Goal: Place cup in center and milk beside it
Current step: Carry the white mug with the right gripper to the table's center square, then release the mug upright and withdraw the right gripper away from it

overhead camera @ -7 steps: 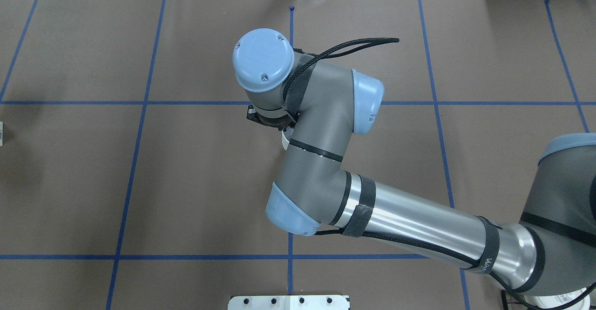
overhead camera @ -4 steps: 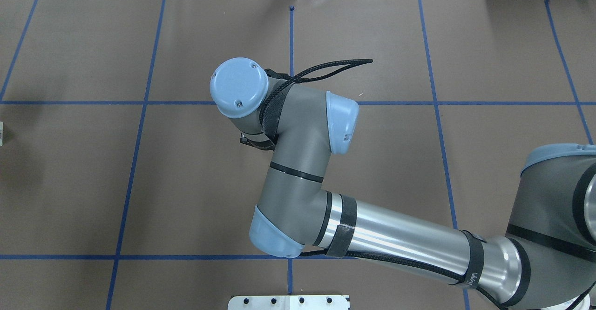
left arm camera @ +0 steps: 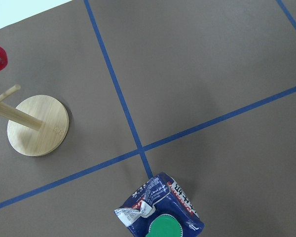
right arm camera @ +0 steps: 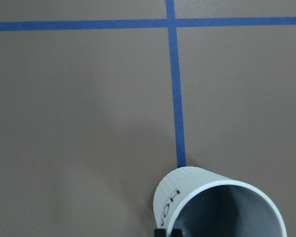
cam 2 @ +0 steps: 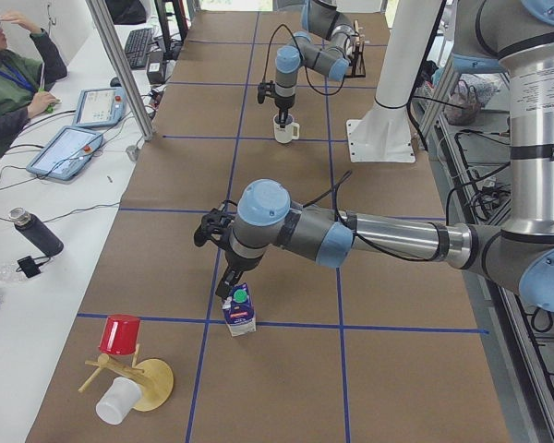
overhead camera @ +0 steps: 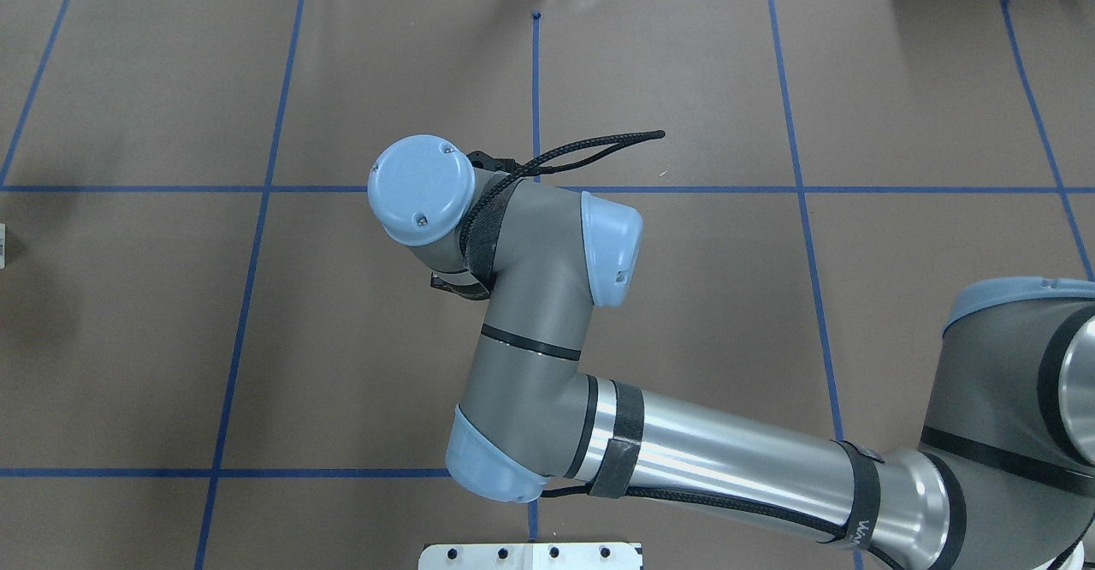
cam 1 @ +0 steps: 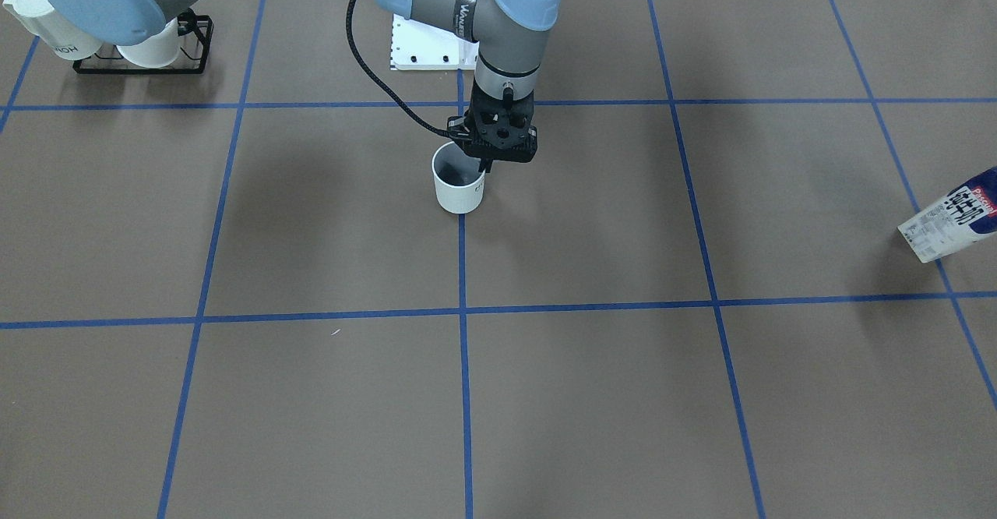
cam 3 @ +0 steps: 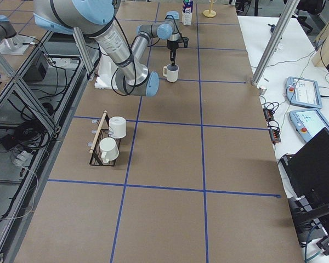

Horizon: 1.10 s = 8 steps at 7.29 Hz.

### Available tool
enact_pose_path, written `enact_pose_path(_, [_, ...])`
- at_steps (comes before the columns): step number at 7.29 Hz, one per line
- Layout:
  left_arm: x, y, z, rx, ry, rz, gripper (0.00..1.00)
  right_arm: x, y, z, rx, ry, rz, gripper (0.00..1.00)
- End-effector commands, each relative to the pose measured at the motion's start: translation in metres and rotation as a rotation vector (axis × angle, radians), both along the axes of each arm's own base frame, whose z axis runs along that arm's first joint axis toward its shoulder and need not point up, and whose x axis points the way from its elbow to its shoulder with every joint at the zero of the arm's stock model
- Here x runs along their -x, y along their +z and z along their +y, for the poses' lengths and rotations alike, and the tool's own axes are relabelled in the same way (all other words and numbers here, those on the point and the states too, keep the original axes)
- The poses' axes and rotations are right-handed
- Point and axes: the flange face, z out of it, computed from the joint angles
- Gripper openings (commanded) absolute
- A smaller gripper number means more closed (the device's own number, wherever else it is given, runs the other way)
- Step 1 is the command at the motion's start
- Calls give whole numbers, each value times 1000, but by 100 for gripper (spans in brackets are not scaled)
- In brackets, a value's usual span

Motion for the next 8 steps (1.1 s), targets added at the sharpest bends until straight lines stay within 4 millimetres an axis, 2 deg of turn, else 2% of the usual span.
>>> enact_pose_path(1, [0, 0, 0, 1, -1, 0, 98, 4, 2, 3, -32, 15, -9, 83])
enact_pose_path(2, [0, -1, -1, -2, 0, 0, 98, 5, 1, 2, -74, 41, 2, 100])
enact_pose_path(3, [0, 2, -1, 3, 0, 0, 98, -9, -15, -6, -95, 48, -25, 100])
enact_pose_path(4, [0, 4, -1, 5, 2, -1, 98, -44, -31, -30, -104, 62, -63, 100])
enact_pose_path(5, [0, 4, -1, 6, 1, 0, 98, -91, -37, -74, -95, 44, -98, 100])
enact_pose_path(6, [0, 0, -2, 0, 0, 0, 98, -143, -27, -124, -110, 15, -102, 100])
enact_pose_path(7, [1, -4, -1, -6, -3, 0, 99, -202, 12, -171, -122, -28, -92, 100])
enact_pose_path(8, [0, -5, 1, -7, 0, 1, 99, -280, 75, -199, -161, -78, -74, 100])
